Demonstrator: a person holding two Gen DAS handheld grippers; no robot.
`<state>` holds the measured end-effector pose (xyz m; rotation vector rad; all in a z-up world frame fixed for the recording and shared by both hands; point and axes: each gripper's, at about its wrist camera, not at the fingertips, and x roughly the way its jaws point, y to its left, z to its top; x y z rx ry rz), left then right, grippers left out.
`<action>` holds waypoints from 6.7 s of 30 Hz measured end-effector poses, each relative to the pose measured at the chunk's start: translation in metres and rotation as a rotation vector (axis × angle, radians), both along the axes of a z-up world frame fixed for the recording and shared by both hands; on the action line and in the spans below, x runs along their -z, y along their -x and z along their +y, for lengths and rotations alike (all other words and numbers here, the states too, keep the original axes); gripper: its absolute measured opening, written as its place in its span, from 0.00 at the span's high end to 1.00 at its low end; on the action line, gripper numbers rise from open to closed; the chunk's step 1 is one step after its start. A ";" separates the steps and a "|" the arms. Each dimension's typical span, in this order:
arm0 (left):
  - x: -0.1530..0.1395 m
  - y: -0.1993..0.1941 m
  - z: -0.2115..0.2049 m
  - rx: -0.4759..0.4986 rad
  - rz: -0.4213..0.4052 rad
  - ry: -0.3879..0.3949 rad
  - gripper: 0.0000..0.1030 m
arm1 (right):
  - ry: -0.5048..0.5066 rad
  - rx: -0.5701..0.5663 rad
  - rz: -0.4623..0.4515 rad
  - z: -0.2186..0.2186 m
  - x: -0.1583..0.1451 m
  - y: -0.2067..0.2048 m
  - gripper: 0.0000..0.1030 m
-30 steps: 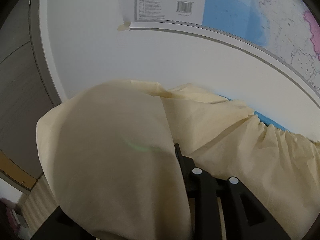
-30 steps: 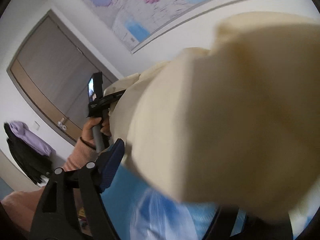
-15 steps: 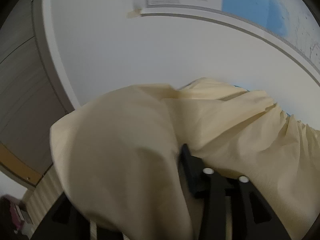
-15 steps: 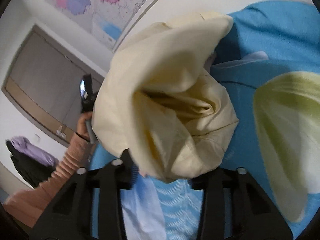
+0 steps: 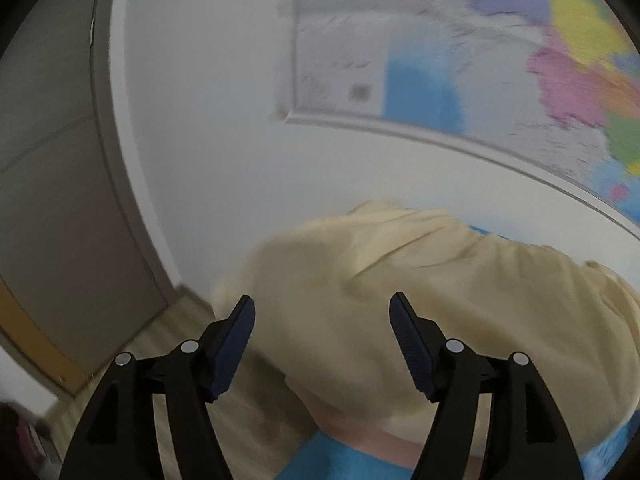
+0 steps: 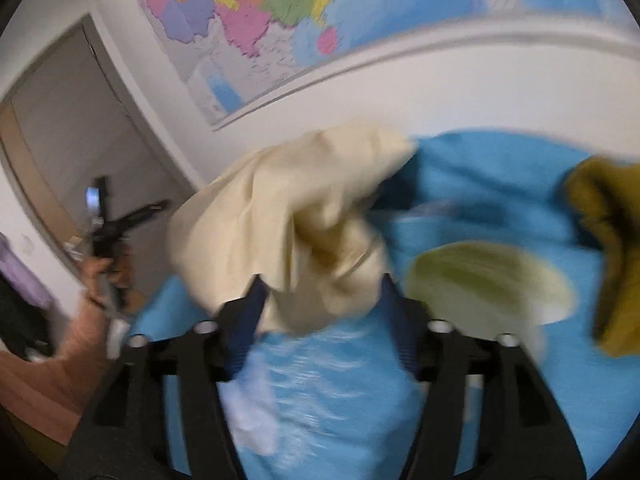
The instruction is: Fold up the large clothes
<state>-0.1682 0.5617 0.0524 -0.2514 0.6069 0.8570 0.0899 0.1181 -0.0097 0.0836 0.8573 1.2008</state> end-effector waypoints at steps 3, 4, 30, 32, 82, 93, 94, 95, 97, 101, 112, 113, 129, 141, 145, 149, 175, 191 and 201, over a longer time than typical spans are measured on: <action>0.002 -0.015 -0.024 0.133 -0.026 0.020 0.27 | -0.032 -0.047 0.028 0.006 0.001 -0.004 0.28; 0.006 -0.023 -0.032 0.159 -0.014 0.014 0.27 | -0.032 -0.060 0.034 0.011 0.002 -0.005 0.32; 0.033 -0.085 -0.084 0.269 0.062 0.059 0.21 | 0.054 -0.065 -0.022 0.117 -0.019 -0.039 0.48; 0.042 -0.092 -0.079 0.255 0.080 0.081 0.20 | 0.101 -0.061 0.078 0.132 0.005 -0.050 0.49; 0.041 -0.049 -0.169 0.284 0.006 0.011 0.07 | 0.083 -0.144 -0.129 0.121 -0.017 0.061 0.47; 0.040 -0.031 -0.197 0.292 -0.024 0.070 0.07 | 0.090 -0.111 -0.202 0.091 -0.028 0.084 0.35; 0.041 -0.028 -0.200 0.301 -0.037 0.084 0.07 | 0.092 -0.109 -0.206 0.090 -0.029 0.086 0.33; 0.041 -0.026 -0.203 0.298 -0.043 0.089 0.07 | 0.091 -0.110 -0.205 0.089 -0.029 0.088 0.31; 0.041 -0.023 -0.209 0.289 -0.042 0.081 0.07 | 0.086 -0.106 -0.199 0.085 -0.028 0.089 0.29; 0.040 -0.022 -0.219 0.271 -0.010 0.077 0.07 | 0.087 -0.094 -0.194 0.079 -0.026 0.093 0.28; 0.040 0.001 -0.246 0.211 -0.041 0.063 0.07 | 0.083 -0.050 -0.227 0.051 -0.023 0.122 0.06; 0.041 0.003 -0.249 0.208 -0.036 0.055 0.07 | 0.080 -0.049 -0.230 0.049 -0.024 0.126 0.06; 0.041 0.031 -0.277 0.209 -0.032 0.045 0.07 | 0.064 -0.040 -0.254 0.015 -0.028 0.171 0.06; 0.037 0.041 -0.294 0.228 -0.035 0.019 0.07 | 0.050 -0.028 -0.263 0.001 -0.033 0.183 0.06; 0.037 0.042 -0.296 0.233 -0.033 0.016 0.07 | 0.046 -0.027 -0.268 -0.001 -0.034 0.186 0.06; 0.036 0.044 -0.297 0.224 -0.034 0.011 0.07 | 0.043 -0.026 -0.269 -0.002 -0.035 0.187 0.06; 0.037 0.049 -0.302 0.228 -0.025 -0.001 0.07 | 0.035 -0.027 -0.259 -0.006 -0.034 0.192 0.06; 0.039 0.049 -0.302 0.233 -0.019 -0.002 0.07 | 0.035 -0.024 -0.250 -0.006 -0.034 0.192 0.06; 0.040 0.049 -0.303 0.237 -0.017 -0.001 0.07 | 0.034 -0.023 -0.248 -0.007 -0.034 0.192 0.06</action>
